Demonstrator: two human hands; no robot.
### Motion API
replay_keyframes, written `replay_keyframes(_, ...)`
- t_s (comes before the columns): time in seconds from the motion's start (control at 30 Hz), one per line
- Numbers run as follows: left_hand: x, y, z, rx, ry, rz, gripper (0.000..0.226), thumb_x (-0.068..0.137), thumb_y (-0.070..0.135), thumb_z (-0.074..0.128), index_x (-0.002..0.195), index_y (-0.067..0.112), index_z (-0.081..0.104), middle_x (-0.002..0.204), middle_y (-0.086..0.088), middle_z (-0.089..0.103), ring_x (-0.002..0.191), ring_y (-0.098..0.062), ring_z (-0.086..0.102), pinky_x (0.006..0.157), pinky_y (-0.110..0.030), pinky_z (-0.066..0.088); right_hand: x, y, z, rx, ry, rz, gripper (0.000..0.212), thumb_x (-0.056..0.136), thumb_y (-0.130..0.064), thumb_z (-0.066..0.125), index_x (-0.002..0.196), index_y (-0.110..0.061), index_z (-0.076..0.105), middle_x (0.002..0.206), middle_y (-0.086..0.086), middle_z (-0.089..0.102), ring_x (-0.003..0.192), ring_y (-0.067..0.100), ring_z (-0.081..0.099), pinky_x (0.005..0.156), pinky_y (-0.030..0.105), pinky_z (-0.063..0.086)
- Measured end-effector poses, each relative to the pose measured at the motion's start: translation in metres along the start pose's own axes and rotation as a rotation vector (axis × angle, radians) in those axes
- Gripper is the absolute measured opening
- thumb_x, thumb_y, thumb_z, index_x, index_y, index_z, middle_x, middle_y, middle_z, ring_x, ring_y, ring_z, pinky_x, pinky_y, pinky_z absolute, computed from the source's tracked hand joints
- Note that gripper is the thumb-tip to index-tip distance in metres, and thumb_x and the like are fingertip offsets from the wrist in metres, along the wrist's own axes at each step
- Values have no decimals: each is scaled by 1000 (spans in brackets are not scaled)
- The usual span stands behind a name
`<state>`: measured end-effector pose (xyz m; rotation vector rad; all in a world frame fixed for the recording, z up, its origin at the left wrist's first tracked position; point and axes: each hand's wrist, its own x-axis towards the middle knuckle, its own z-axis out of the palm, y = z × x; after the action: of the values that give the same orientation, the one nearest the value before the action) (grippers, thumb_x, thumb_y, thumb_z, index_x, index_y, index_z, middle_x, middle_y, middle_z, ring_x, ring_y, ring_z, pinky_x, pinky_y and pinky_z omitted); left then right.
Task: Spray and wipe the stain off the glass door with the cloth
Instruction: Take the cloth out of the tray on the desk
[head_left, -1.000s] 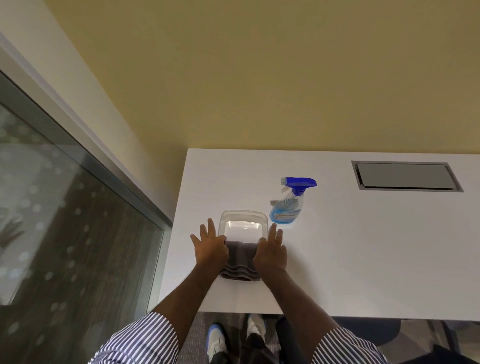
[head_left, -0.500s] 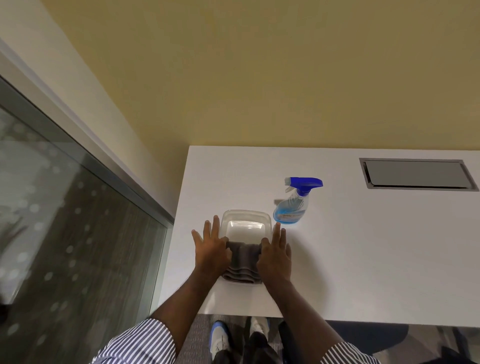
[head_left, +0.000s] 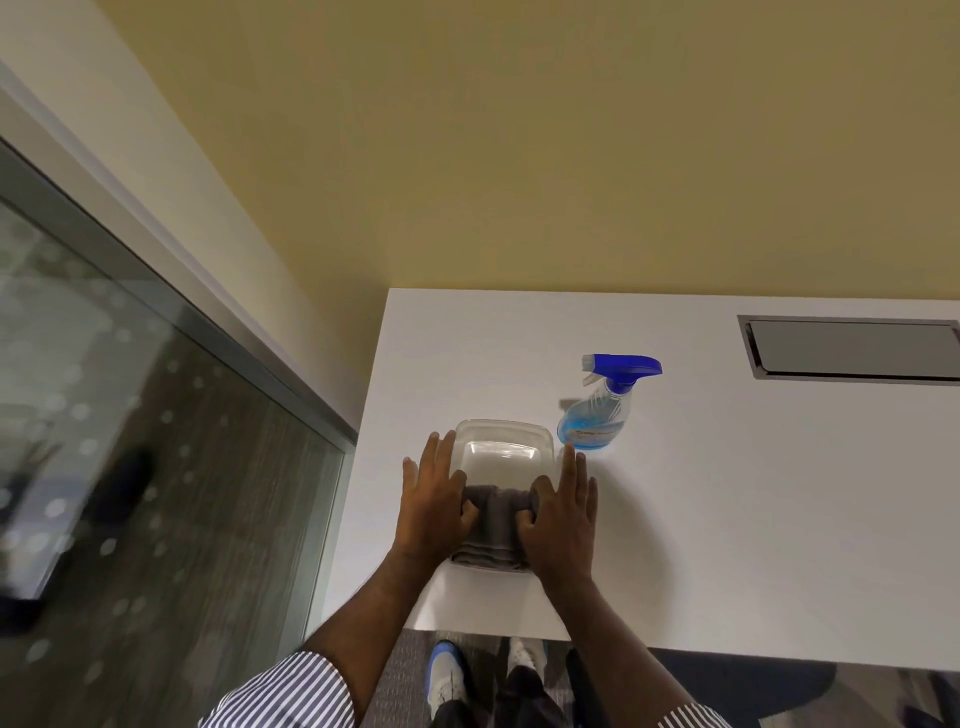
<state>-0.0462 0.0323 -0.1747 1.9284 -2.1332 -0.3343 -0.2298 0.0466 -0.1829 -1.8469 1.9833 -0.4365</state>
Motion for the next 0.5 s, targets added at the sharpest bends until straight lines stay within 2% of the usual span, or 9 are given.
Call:
replay_keyframes(0.07, -1, -1, -1, -19, 14, 16, 25, 82, 24, 77, 105, 14, 72, 155, -18, 51, 147, -44, 43, 116, -66, 31, 0, 1, 0, -53, 33, -16, 10, 85, -20, 70, 94, -18, 66, 169, 16, 28, 160, 38, 14, 128, 63, 10)
replay_keyframes(0.13, -2, -1, -3, -32, 20, 21, 32, 80, 24, 78, 108, 11, 72, 146, -20, 59, 138, -45, 54, 112, -67, 43, -1, 1, -1, -93, 63, -40, 15, 82, -21, 72, 95, -18, 67, 167, 18, 33, 159, 40, 18, 127, 67, 9)
replay_keyframes(0.2, -3, 0, -7, -54, 52, 30, 32, 76, 24, 77, 103, 8, 71, 130, -19, 67, 119, -39, 66, 94, -58, 60, -2, 2, -1, -113, 81, -73, 19, 80, -21, 74, 98, -16, 67, 165, 19, 36, 157, 41, 22, 125, 69, 13)
replay_keyframes(0.27, -5, -1, -9, -73, 87, 49, 30, 74, 24, 76, 97, 6, 70, 121, -19, 69, 108, -34, 68, 83, -50, 63, -1, 2, -1, -127, 91, -95, 24, 78, -20, 73, 101, -14, 68, 163, 20, 39, 157, 42, 25, 124, 71, 18)
replay_keyframes(0.5, -9, -6, -10, -49, 139, 102, 31, 75, 26, 72, 98, 5, 68, 122, -19, 68, 111, -34, 66, 89, -54, 60, -3, 6, 0, -121, 131, -112, 23, 77, -25, 71, 96, -16, 63, 159, 18, 44, 155, 39, 29, 126, 69, 12)
